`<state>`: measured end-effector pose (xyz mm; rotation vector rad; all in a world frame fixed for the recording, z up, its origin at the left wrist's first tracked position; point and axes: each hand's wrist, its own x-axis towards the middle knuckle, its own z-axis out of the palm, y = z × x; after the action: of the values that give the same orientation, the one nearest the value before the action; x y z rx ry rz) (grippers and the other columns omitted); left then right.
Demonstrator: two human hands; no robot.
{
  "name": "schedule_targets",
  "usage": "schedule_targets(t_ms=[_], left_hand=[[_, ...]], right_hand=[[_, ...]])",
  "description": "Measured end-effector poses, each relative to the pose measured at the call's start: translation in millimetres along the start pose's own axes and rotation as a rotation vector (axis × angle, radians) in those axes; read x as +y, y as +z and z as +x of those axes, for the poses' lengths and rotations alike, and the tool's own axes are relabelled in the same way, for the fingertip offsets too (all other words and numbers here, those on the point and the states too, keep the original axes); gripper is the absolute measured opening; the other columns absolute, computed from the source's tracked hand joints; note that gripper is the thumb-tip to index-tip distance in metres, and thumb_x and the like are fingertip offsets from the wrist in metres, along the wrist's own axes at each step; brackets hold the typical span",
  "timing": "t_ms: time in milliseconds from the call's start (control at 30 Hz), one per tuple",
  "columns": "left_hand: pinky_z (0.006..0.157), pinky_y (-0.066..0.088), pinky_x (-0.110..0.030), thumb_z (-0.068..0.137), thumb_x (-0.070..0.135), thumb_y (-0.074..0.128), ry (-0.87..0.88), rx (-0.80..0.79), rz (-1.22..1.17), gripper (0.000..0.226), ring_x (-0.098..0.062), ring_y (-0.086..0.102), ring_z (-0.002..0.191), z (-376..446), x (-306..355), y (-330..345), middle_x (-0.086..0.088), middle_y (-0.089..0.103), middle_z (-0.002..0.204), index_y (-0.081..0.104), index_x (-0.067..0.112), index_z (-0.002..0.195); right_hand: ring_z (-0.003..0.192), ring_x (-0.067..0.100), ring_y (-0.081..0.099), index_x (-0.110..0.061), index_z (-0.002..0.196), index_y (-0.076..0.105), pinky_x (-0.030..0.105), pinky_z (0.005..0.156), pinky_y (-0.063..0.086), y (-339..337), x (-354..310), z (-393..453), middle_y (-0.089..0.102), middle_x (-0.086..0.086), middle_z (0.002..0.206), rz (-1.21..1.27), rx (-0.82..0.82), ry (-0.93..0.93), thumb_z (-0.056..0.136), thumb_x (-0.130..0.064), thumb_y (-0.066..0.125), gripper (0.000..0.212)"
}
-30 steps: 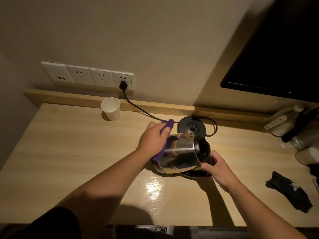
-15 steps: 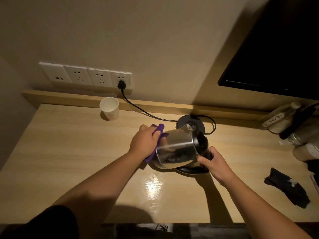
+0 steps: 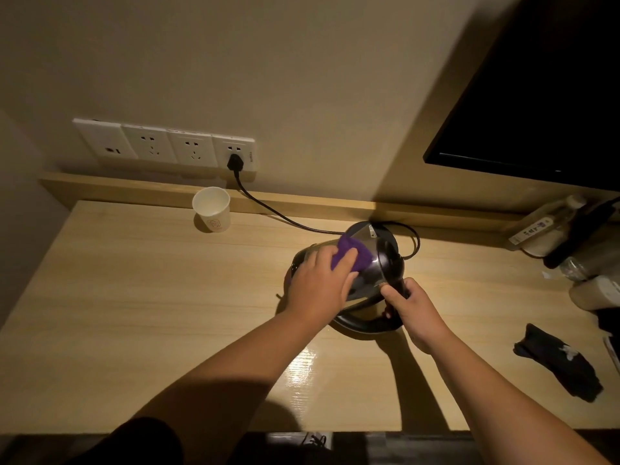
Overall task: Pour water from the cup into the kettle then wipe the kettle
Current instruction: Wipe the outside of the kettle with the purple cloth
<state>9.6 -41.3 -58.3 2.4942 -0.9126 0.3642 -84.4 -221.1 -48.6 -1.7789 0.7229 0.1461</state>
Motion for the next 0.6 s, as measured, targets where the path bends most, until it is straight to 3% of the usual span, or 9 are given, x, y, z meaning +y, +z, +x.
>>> schedule_targets(t_ms=[133,333,433,600], left_hand=[[0.067,0.050,-0.033,0.091,0.035,0.056,-0.183,-0.087,0.025,0.041,-0.026,0.058,0.094,-14,-41,4,-0.014,0.056,0.114,0.049,0.017,0.127],[0.076,0.053,-0.036,0.096,0.035,0.053,-0.371,-0.146,-0.088,0.043,-0.024,0.053,0.106,-5,-49,-3,-0.009,0.049,0.128,0.044,0.020,0.136],[0.077,0.052,-0.033,0.096,0.037,0.051,-0.298,-0.092,-0.104,0.043,-0.022,0.052,0.107,4,-32,-9,-0.008,0.047,0.129,0.044,0.021,0.135],[0.068,0.052,-0.032,0.087,0.035,0.064,0.012,0.019,-0.084,0.044,-0.023,0.057,0.096,20,22,-10,-0.010,0.055,0.114,0.047,0.024,0.126]], right_hand=[[0.077,0.023,0.056,-0.016,0.109,0.054,0.044,0.083,0.053,-1,5,0,0.057,0.011,0.089,0.105,0.003,0.040,0.092,-0.042,0.061,0.033],[0.070,0.023,0.053,-0.012,0.108,0.054,0.041,0.075,0.051,3,-7,3,0.055,0.011,0.083,0.158,0.045,0.039,0.091,-0.044,0.062,0.037],[0.073,0.024,0.055,-0.013,0.107,0.055,0.040,0.073,0.051,8,-9,4,0.057,0.011,0.085,0.153,0.074,0.048,0.091,-0.048,0.062,0.039],[0.063,0.018,0.058,-0.017,0.100,0.055,0.030,0.059,0.051,23,-20,4,0.061,0.005,0.076,0.104,0.139,0.001,0.086,-0.051,0.065,0.037]])
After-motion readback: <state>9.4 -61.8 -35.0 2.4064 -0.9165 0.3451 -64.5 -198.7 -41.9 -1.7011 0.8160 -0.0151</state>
